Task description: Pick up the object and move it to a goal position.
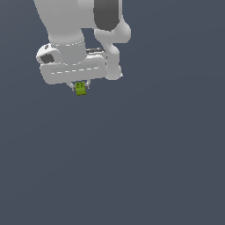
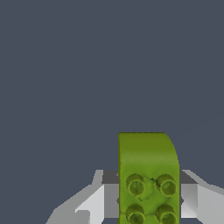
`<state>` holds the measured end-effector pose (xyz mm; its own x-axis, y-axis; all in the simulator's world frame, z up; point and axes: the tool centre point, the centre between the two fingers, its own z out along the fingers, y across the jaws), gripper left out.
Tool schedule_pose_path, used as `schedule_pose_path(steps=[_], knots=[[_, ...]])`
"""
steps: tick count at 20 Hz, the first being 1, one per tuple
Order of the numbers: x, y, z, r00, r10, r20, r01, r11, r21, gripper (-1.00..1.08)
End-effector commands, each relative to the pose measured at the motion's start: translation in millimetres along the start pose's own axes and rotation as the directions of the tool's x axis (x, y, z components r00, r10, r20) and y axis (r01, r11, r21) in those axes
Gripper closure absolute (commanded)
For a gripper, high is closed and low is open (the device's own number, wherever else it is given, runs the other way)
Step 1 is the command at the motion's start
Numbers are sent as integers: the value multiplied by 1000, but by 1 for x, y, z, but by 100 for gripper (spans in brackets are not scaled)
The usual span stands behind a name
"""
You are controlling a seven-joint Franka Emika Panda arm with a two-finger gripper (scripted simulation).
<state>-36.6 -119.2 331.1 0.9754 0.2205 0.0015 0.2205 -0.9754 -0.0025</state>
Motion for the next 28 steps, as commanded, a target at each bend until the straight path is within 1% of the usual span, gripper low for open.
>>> schedule_pose_path(steps=[1, 8, 14, 20, 28], knots=[[-11, 15, -26, 1000, -1, 0, 1, 1000, 1, 108], [-38, 57, -95, 1000, 0, 1, 0, 1000, -1, 108], [-53, 84, -138, 1000, 0, 1, 0, 1000, -2, 108], [-60, 98, -161, 1000, 0, 2, 0, 1000, -3, 108], [-62, 105, -170, 1000, 0, 2, 0, 1000, -3, 108]])
